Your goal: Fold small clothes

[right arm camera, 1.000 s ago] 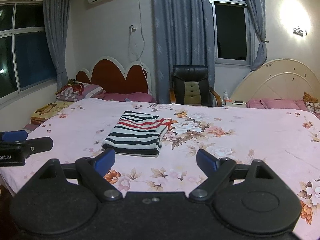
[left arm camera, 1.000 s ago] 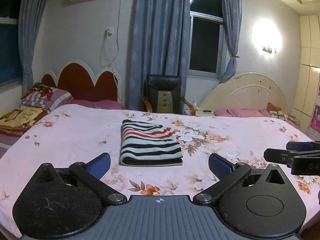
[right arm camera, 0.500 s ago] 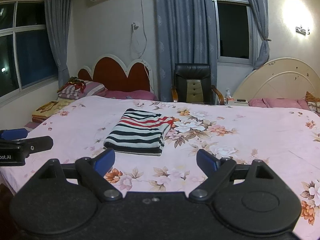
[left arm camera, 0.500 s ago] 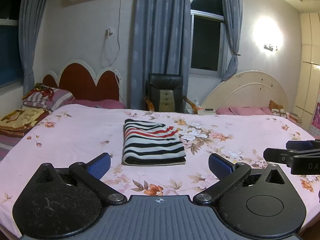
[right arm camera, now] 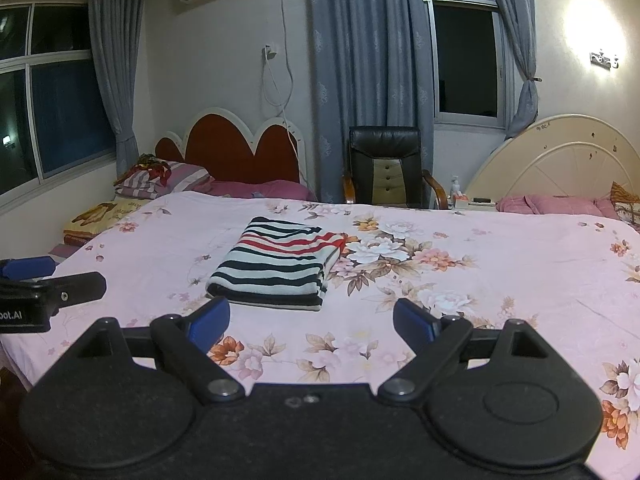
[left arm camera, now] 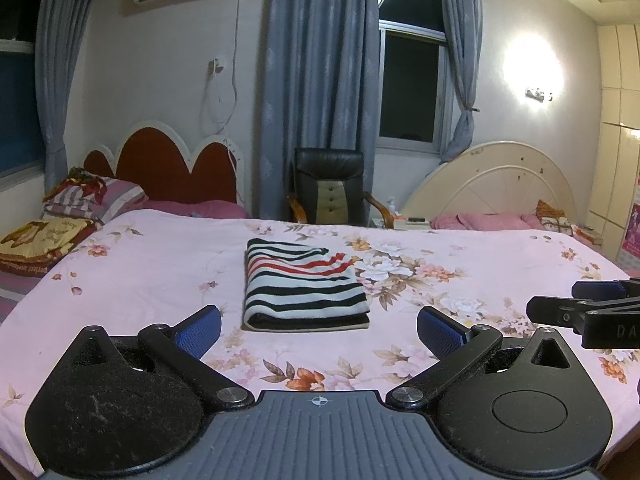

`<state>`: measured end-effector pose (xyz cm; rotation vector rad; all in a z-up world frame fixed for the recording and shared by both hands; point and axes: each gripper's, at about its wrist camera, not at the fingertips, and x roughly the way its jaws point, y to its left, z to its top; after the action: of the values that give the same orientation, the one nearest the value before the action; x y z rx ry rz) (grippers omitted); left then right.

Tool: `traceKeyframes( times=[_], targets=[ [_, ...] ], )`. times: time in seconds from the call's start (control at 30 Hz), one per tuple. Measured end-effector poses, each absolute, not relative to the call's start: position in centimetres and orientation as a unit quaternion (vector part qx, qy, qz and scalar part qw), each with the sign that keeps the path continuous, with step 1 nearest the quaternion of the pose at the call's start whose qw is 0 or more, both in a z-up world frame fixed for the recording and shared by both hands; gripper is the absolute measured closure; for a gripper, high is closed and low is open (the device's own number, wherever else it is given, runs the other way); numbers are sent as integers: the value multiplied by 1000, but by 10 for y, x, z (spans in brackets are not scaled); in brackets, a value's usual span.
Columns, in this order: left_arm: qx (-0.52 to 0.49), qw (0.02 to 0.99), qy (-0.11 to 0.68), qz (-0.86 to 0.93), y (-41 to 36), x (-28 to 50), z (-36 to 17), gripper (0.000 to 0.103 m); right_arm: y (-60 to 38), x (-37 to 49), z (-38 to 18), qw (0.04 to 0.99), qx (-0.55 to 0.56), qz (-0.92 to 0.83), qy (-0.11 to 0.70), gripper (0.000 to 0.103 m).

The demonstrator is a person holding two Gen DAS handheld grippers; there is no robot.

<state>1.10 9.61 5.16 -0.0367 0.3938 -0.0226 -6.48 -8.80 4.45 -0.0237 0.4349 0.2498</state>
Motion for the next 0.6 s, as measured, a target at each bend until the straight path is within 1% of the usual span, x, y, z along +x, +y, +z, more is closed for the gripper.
traceKeyframes(
  times=[0.37,0.6],
  targets=[
    [-10,982,190,-12,98,8,52,0,-88,-65,44,969,-12,124,215,15],
    [1,985,172,-15,101,6,54,0,-86,-67,44,968,-19,131,215,15]
  ],
)
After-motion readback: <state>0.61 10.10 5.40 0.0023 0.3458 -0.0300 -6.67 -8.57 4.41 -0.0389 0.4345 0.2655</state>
